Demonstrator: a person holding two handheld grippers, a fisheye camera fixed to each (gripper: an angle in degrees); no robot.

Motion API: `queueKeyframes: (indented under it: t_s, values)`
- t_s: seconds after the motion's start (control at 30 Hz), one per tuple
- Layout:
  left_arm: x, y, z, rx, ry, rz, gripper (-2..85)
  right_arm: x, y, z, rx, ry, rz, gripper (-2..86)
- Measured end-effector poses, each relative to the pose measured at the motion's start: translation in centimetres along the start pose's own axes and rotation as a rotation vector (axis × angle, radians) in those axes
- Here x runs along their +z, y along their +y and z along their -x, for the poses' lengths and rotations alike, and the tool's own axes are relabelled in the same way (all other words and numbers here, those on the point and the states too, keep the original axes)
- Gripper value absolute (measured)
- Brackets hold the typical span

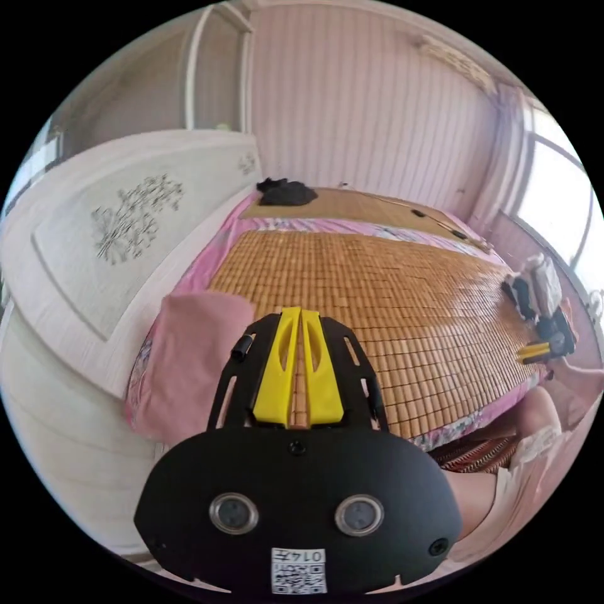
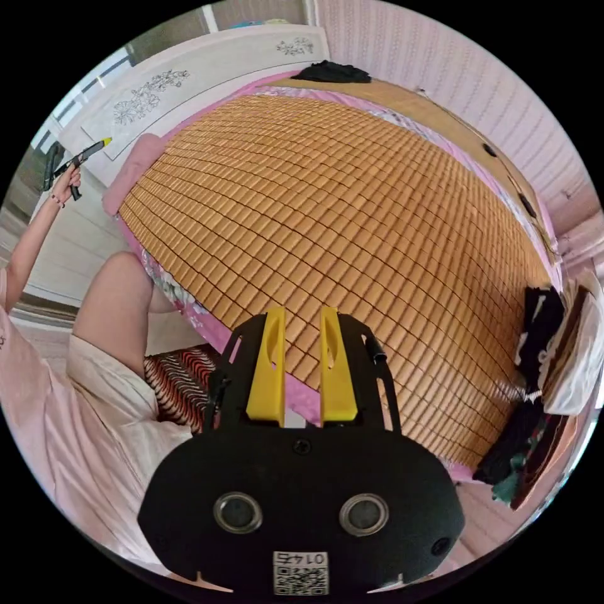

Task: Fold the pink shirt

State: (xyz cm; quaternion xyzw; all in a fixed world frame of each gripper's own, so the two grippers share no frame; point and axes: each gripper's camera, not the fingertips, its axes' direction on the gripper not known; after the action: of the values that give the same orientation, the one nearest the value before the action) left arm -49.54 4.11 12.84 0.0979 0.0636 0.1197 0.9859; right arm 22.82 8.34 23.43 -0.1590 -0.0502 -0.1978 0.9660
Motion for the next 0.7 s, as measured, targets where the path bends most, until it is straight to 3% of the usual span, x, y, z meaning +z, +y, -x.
queueKeyframes:
  t_s: [0.13, 0.33, 0.53, 0.7]
  values:
    - [3.7, -9.1, -18.8, 0.299, 0.25, -0.123, 2.4, -7.5, 13.5, -8.5, 0.289, 0.164, -0.12, 10.2]
    - [8.8, -16.0, -44.2, 0.386, 0.775, -0.088, 4.9, -14.9, 26.5, -15.8, 0.488, 0.324, -0.182, 10.9]
    - [10.7, -17.4, -67.6, 0.624, 0.984, 0.007, 6.7, -18.3, 34.2, -21.4, 0.583, 0.421, -0.255, 15.1]
    - [11.7, -19.3, -82.4, 0.75, 0.975, 0.028, 7.5, -19.2, 36.5, -24.5, 0.586, 0.434, -0.295, 16.2]
